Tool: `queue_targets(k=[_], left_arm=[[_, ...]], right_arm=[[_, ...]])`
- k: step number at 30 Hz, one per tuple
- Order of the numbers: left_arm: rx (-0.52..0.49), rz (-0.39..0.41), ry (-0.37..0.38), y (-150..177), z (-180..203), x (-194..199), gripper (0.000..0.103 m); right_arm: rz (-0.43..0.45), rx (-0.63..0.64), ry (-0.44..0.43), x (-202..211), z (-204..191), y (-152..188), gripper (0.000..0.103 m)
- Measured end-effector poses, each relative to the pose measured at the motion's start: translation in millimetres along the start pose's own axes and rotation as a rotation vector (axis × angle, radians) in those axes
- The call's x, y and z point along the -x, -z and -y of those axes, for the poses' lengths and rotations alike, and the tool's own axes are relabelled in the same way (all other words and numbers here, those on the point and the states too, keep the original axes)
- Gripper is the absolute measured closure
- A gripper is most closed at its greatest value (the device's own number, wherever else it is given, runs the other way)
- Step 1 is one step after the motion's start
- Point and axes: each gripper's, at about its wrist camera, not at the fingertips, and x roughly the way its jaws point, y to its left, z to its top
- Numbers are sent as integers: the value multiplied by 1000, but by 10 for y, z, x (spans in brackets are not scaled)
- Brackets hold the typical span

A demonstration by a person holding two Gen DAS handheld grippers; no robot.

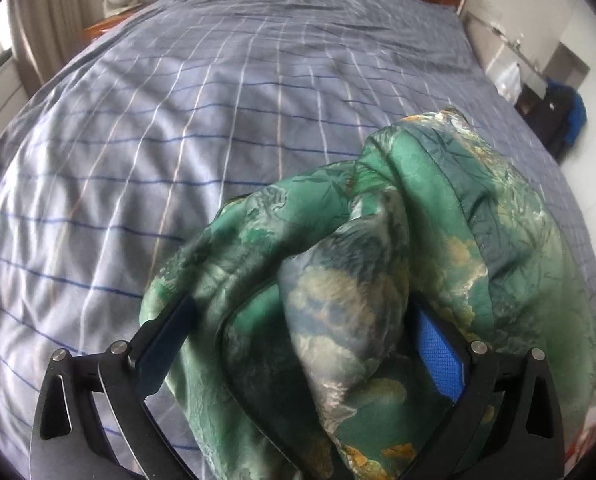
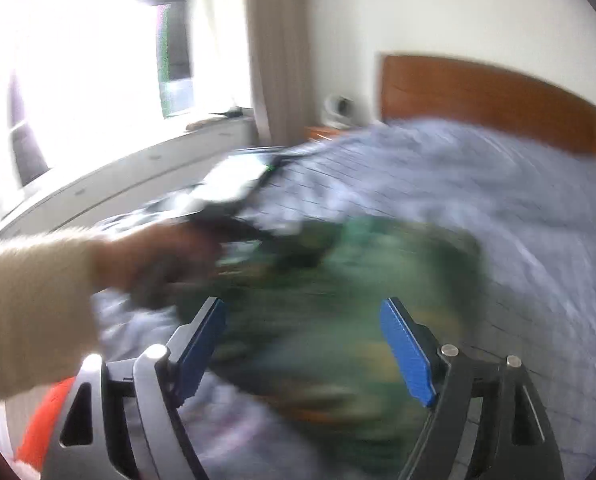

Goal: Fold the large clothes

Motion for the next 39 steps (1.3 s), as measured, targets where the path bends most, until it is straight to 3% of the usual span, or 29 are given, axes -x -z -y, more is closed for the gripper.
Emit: queue_targets(k=[2,3,4,6,9,11,13,16,20,25,30,36,39], left_arm=[[-2,23,-22,73,43,3,0],[-10,36,-40,112,64,-18,0],[-15,44,-51,146,86,-51,0],[-21,57,-70,195,82,-146,0],[78,55,-7,246,-125,-330,0],[115,54,0,256,-184,-359,0],[86,58,-15,227,-124,-270,0],[84,39,39,109,-134,48,0],[90,122,52,-13,-240,784,0],[72,94,161,62,-227,1129,0],[102,-10,167,190,-207,969,0],[83,-82,132,236,-60,508,0],[93,-88,103,299,-106,217,0]], right_arm=[[-92,-88,-16,-279,336,46,24],[-174,-152,-72,-530,481,143,22],[-193,-182,-79,-660,531,222,18],[-194,-177,-47,-806,472,329,11],[-212,-88,38,-1022,207,401,0],[-213,-59,79,-1146,127,417,0],[-211,-66,106,-1169,111,396,0],[-217,-96,98,-1002,192,260,0],[-188,-250,-19,-467,574,16,0],[-126,-401,-66,-84,1123,-210,0],[-182,-550,-117,-242,1648,-81,0],[-315,-813,-411,-910,1828,479,0],[-304,-827,-392,-1133,1767,560,0]])
